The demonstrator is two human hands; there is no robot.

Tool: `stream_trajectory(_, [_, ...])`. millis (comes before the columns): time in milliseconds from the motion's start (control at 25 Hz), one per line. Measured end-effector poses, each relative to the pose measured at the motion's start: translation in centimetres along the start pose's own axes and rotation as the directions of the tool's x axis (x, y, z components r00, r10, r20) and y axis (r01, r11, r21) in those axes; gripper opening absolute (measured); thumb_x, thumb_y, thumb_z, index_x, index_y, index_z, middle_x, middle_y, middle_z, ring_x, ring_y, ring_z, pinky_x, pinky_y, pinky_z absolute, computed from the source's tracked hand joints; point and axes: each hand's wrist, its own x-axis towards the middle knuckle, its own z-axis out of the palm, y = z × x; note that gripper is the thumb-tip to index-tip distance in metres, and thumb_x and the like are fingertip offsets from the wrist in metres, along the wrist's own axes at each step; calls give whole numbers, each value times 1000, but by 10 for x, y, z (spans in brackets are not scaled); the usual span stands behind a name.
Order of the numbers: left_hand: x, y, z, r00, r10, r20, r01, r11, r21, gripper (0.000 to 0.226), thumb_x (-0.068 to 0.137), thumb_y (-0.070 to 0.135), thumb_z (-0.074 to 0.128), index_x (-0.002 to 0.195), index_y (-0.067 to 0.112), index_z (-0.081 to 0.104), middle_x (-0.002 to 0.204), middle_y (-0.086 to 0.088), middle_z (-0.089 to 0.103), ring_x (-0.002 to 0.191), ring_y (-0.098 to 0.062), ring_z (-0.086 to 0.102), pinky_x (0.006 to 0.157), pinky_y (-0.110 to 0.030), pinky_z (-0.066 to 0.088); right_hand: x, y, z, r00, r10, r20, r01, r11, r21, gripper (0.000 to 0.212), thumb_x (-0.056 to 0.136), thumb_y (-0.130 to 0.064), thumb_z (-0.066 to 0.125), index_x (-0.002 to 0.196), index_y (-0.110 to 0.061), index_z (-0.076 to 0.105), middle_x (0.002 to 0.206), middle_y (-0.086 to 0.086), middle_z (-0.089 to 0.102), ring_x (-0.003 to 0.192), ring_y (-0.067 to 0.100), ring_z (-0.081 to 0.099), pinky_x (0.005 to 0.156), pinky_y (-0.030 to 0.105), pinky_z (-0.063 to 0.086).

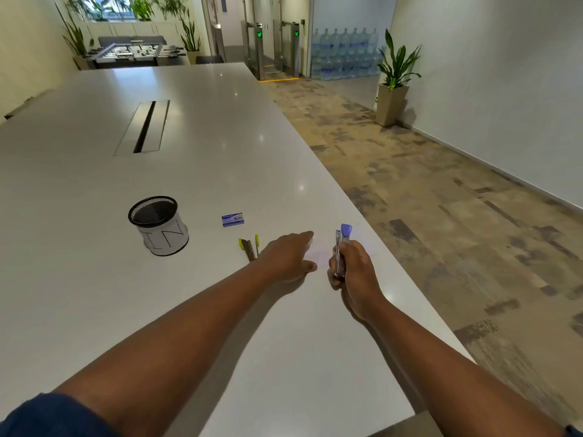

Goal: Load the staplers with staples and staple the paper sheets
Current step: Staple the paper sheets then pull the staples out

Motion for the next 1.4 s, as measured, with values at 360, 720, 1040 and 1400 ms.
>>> stream_trajectory(360, [-54, -11, -52, 935, -323, -145, 107, 648, -754, 29, 85, 28, 74, 112, 22, 66, 107, -1, 72, 91, -18, 69, 65, -23, 49, 7, -23, 32, 996, 74, 47, -72, 997, -36, 23, 98, -30, 64, 92, -10, 55, 70, 3, 57, 59, 21, 50, 55, 34, 50])
stream_trajectory(720, [-105, -34, -73, 917, -399, 1, 79, 178, -981, 31, 82, 9, 77, 112, 11, 67, 93, -6, 78, 83, -19, 75, 79, -37, 60, 2, -41, 98, 992, -54, 116, 51, 998, 21, 20, 78, -25, 80, 95, -21, 71, 74, -5, 69, 54, 8, 53, 49, 22, 46])
stream_trajectory(1040, [-123, -48, -90, 916, -373, -144, -78, 186, -979, 28, 88, 13, 75, 115, 9, 69, 109, -11, 76, 93, -21, 74, 70, -27, 56, -2, -48, 118, 956, -99, 275, 109, 994, -21, 3, 87, -13, 76, 90, -14, 78, 71, -4, 73, 54, 3, 60, 52, 14, 46])
stream_trajectory(1400, [-123, -49, -92, 898, -405, -172, -68, 257, -964, 15, 91, 5, 70, 105, 7, 73, 117, -17, 71, 80, -19, 74, 65, -27, 57, 0, -49, 117, 951, -50, 304, 74, 995, -69, 17, 88, -15, 75, 73, -23, 71, 57, -9, 55, 48, 9, 41, 49, 19, 39])
